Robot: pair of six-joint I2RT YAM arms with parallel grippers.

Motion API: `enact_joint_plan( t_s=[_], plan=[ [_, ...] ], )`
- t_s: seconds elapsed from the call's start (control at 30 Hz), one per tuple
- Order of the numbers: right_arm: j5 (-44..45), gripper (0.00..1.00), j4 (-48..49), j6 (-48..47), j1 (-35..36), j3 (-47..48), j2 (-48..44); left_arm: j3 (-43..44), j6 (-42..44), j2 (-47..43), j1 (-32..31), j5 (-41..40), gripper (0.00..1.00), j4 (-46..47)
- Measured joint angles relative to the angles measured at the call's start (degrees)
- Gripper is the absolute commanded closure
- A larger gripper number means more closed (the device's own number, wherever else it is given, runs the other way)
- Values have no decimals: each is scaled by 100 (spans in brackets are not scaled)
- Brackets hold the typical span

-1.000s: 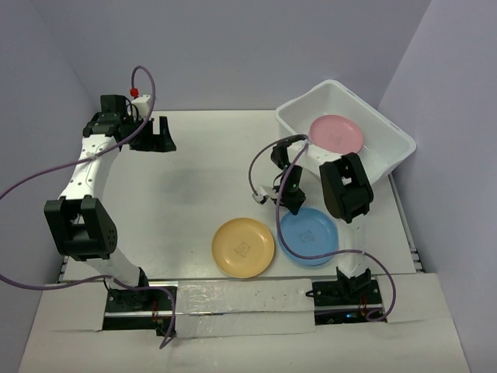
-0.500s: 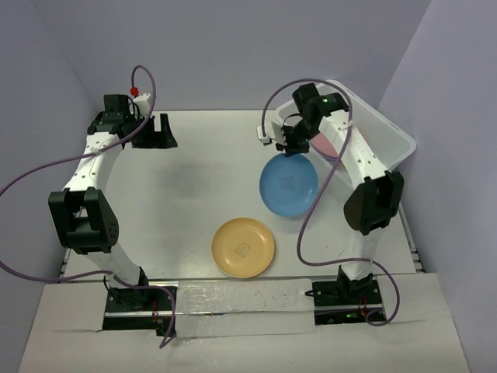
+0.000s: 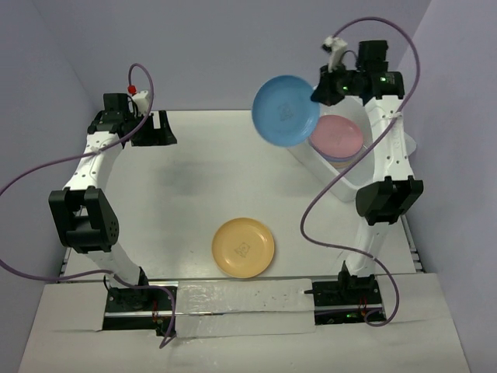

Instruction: Place the plates into the plastic bin on the countertop

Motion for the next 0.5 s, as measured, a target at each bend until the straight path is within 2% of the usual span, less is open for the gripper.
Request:
enact_joint_plan(
  t_s=[0.13,0.27,0.5],
  plan=[
    [600,100,476,1667,-1032,-454,282,139,-13,129,0,2,1,-7],
    [1285,100,600,2723,-1741,-795,554,300,-33,258,0,3,1,-28],
    [1972,100,627,3323,-1843,-836,839,457,-49,357,0,2,1,-53]
  ],
)
